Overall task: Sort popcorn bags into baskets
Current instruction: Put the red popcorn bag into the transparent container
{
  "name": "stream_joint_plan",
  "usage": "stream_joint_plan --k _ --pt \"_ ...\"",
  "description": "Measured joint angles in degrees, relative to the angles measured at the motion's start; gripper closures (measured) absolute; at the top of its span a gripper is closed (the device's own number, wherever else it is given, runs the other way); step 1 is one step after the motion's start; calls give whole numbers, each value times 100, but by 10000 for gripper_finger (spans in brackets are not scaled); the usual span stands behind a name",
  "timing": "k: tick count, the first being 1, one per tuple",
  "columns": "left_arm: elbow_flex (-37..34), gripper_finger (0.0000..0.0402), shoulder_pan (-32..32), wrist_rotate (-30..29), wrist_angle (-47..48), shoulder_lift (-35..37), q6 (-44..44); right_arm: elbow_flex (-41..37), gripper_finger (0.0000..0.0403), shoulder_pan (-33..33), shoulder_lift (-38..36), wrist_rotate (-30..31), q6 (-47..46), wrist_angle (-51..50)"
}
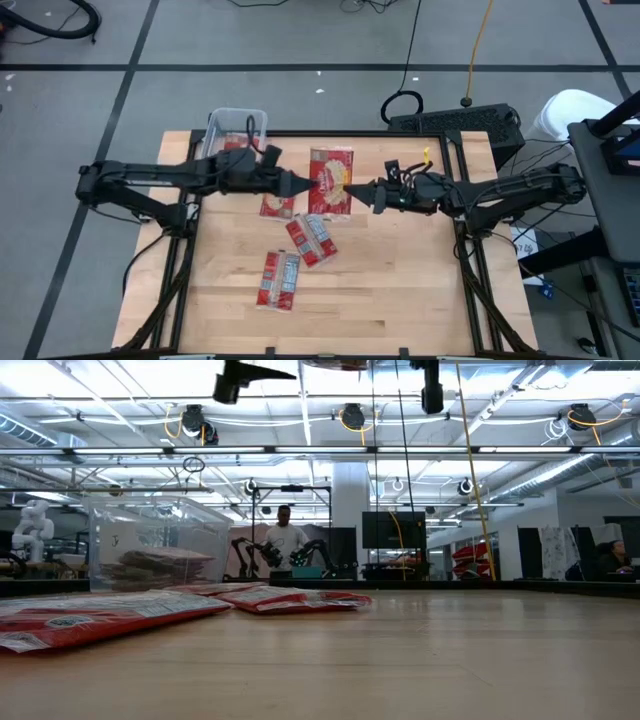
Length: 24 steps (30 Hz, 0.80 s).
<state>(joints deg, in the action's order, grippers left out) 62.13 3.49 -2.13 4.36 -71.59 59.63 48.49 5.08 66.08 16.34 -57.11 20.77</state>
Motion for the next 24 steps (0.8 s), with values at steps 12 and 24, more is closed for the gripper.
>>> stream_joint_plan --k 12,24 --pt "0 221 367 813 -496 -240 -358 0 403 -60 -1 -12 147 -5" --pt "0 377 397 821 -556 -232 -712 0 377 -168 -4 -12 276 -56"
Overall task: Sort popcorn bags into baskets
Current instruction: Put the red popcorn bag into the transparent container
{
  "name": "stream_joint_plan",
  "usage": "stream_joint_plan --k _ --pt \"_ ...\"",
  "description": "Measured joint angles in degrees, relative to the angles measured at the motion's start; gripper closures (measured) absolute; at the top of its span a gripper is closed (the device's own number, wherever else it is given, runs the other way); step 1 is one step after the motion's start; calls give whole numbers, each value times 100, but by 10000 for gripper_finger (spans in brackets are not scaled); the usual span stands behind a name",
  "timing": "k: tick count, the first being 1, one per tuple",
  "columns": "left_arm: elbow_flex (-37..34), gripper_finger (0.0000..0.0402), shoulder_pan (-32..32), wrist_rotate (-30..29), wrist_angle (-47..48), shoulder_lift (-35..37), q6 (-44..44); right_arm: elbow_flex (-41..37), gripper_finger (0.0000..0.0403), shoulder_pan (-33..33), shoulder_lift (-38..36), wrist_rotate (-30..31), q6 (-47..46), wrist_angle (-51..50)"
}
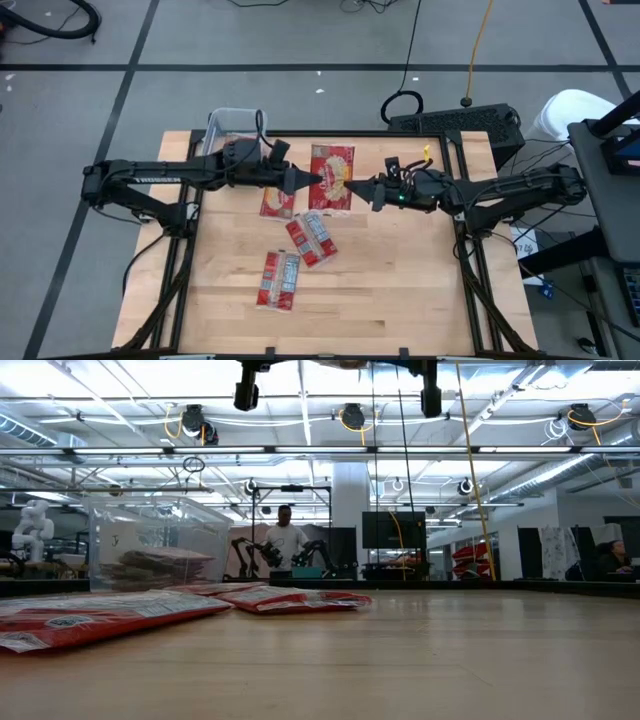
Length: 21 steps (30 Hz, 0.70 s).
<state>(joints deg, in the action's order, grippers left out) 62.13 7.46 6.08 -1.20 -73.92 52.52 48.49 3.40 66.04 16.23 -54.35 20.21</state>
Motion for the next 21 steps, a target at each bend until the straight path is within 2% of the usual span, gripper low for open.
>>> stream_joint_plan --k 3,7,12,21 --pt "-2 369 76 61 52 94 -58 0 352 0 -5 -11 -44 -83" --pt "-4 378 293 244 258 304 -121 0 309 -24 -117 -139 -191 -516" --pt "-4 379 621 320 840 679 -186 0 266 -66 -334 -143 -199 -1182" --pt "-4 375 1518 315 2379 1387 -551 0 254 -83 -443 -142 -48 -1633"
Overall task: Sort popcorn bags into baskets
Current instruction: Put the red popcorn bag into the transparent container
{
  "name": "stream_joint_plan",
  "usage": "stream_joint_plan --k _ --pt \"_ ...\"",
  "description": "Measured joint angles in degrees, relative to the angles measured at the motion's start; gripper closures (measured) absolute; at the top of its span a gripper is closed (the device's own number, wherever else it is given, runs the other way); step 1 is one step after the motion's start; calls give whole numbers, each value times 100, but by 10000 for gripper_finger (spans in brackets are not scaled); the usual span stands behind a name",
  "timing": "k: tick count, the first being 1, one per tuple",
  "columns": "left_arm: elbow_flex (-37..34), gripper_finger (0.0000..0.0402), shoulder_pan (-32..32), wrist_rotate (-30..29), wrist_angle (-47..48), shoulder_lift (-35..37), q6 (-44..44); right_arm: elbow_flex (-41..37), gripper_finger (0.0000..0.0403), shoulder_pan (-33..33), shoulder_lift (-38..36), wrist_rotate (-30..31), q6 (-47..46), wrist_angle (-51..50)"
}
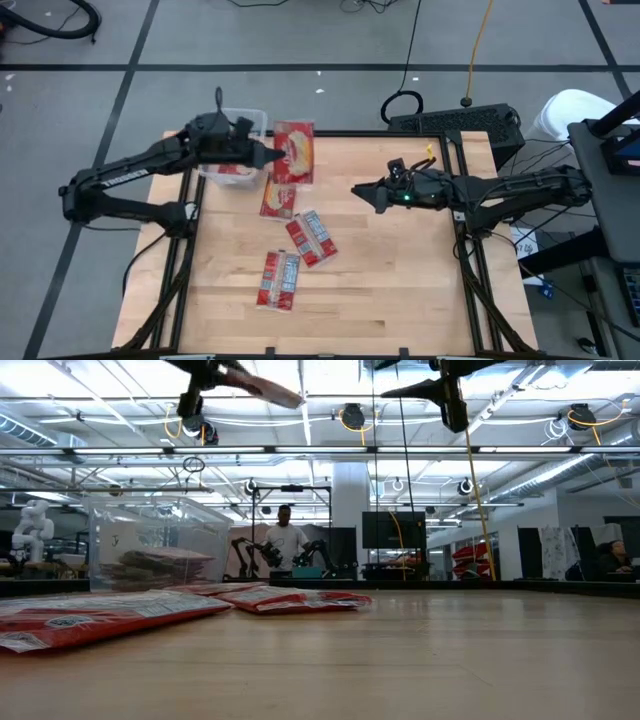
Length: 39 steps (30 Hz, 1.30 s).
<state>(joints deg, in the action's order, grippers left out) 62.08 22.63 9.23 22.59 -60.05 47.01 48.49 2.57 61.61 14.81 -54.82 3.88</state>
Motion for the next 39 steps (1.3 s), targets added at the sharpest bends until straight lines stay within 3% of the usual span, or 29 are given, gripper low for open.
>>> stream_joint_plan --k 8,24,39 --pt "2 373 1129 0 1228 282 -625 0 258 -28 1 -4 1 -324" --pt "2 371 3161 431 2047 230 -1937 0 259 -482 1 -7 -298 -265" --pt "2 371 3929 395 3104 -1 -3408 0 259 -710 12 24 -250 -293"
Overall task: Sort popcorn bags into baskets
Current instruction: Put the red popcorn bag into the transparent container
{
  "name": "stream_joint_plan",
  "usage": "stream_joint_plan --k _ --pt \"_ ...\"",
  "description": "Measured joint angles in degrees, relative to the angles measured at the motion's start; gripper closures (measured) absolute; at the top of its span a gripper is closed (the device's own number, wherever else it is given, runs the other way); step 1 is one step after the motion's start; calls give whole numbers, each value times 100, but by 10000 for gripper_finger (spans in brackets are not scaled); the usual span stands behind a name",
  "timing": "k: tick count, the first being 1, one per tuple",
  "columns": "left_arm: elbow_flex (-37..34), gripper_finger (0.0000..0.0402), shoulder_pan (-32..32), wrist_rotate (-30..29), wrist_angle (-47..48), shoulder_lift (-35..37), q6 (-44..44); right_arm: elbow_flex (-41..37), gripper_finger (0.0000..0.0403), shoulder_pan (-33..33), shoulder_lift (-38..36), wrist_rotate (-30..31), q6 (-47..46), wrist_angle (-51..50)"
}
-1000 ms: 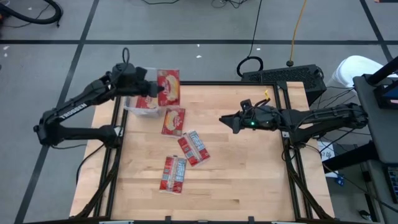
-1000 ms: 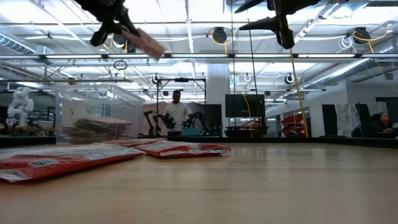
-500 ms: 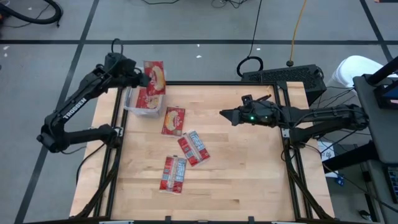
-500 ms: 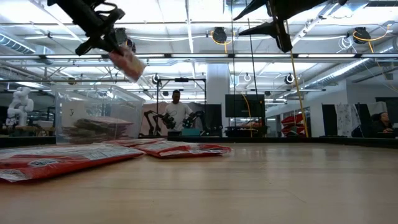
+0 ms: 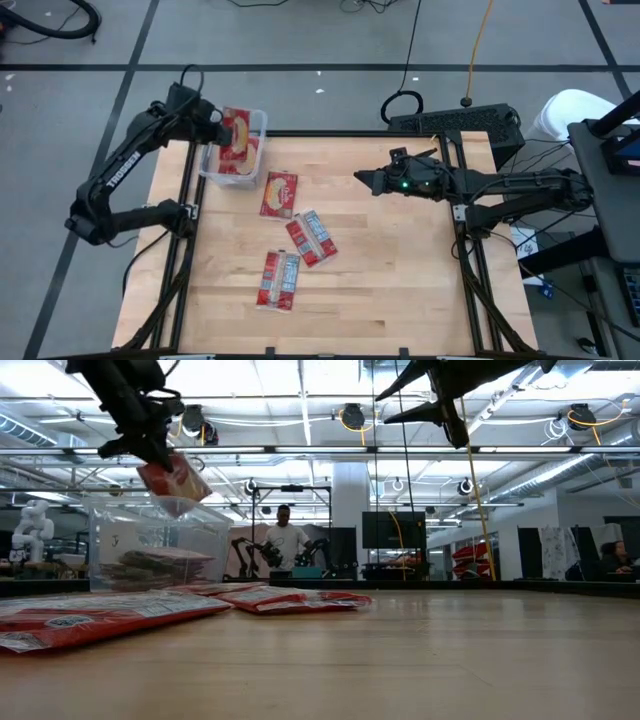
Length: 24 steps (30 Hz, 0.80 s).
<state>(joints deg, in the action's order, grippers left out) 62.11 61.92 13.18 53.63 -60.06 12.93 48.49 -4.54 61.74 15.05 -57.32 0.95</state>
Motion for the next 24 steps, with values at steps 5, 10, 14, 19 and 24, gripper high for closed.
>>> stream_joint_plan --k 5,10,14,19,24 --pt "0 371 36 -97 18 -385 -348 -2 259 0 9 4 106 -11" --pt "0 371 31 -95 22 -762 -383 -2 259 0 6 -4 120 -13" --pt "0 371 31 -97 58 -1027 -363 -2 259 0 6 -9 115 -15" --pt "0 370 31 -295 266 -1280 -341 -2 259 0 6 -11 125 -15" --pt "2 369 31 -749 524 -1380 -339 -2 259 0 6 -13 194 -15"
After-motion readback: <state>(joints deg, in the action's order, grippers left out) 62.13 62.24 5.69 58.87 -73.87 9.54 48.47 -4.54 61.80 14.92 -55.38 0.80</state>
